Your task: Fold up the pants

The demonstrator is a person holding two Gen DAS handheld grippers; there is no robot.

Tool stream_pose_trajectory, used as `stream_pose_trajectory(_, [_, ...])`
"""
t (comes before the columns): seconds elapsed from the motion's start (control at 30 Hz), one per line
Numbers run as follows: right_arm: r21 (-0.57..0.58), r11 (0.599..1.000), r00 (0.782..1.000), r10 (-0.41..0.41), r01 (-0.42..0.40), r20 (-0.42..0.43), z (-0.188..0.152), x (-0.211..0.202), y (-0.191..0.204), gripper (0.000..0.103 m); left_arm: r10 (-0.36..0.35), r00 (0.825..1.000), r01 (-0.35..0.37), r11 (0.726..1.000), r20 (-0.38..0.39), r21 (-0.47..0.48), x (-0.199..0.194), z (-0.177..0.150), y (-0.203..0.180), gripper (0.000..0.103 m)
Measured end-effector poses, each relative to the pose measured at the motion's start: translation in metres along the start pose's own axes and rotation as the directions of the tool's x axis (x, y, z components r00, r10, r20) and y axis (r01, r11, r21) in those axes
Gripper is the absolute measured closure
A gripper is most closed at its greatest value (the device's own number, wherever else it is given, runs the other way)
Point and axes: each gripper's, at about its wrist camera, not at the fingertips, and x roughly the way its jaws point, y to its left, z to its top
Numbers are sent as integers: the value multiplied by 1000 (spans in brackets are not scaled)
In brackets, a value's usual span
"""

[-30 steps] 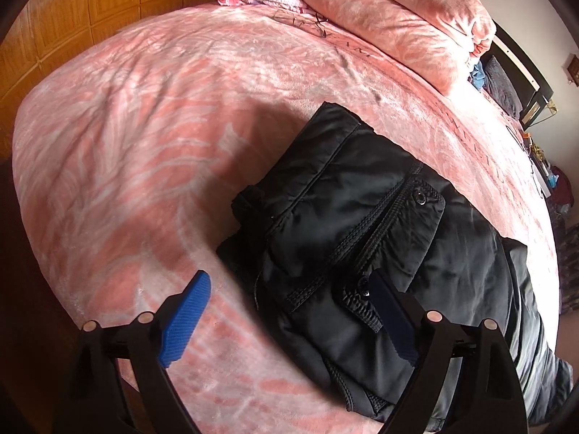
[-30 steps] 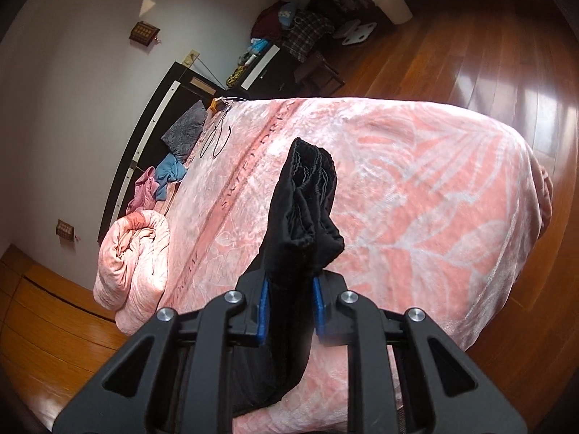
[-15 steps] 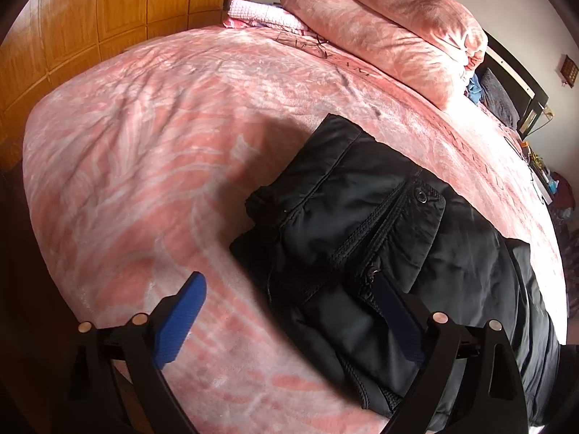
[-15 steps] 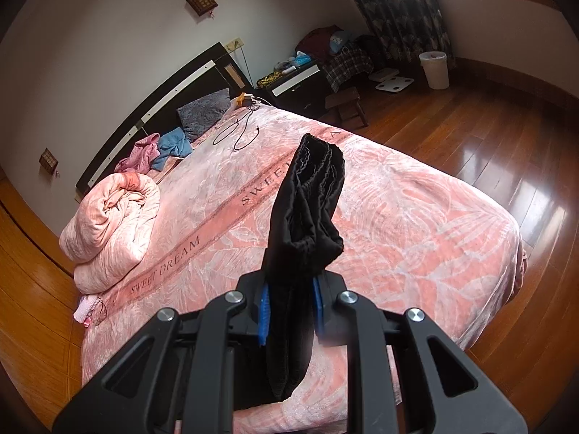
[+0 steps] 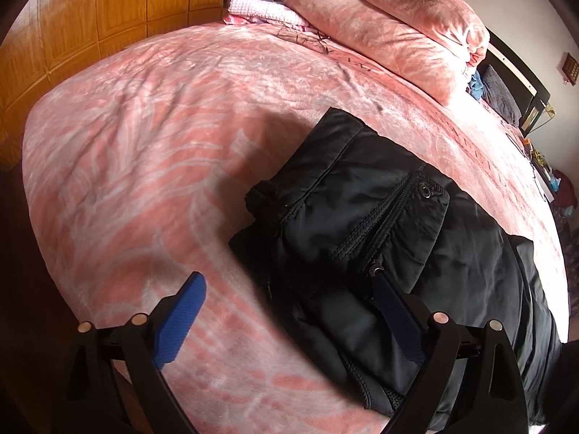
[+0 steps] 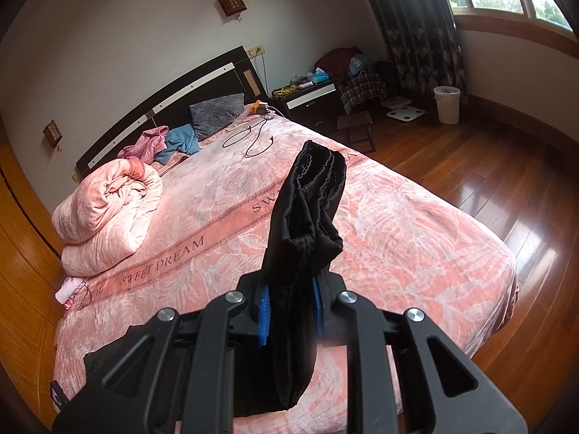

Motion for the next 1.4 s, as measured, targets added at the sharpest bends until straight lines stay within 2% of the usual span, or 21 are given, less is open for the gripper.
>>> stream_pose_trajectory(0.53, [-147,989,998,38,-32,43,3,-5,38,86,40,999,-40,999,0,20,1,-1,-10,8])
stream_pose_trajectory(0.97, [-205,979,999,28,-19,39,-2,-8,58,86,23,1000,-23,1000,0,7,1,-1,-8,8])
stream_pose_trajectory(1.4, [-301,953,1000,-16,21,19,-10,-8,99,86,-17,1000,17,1000,2,-10,0,-2,-2,8])
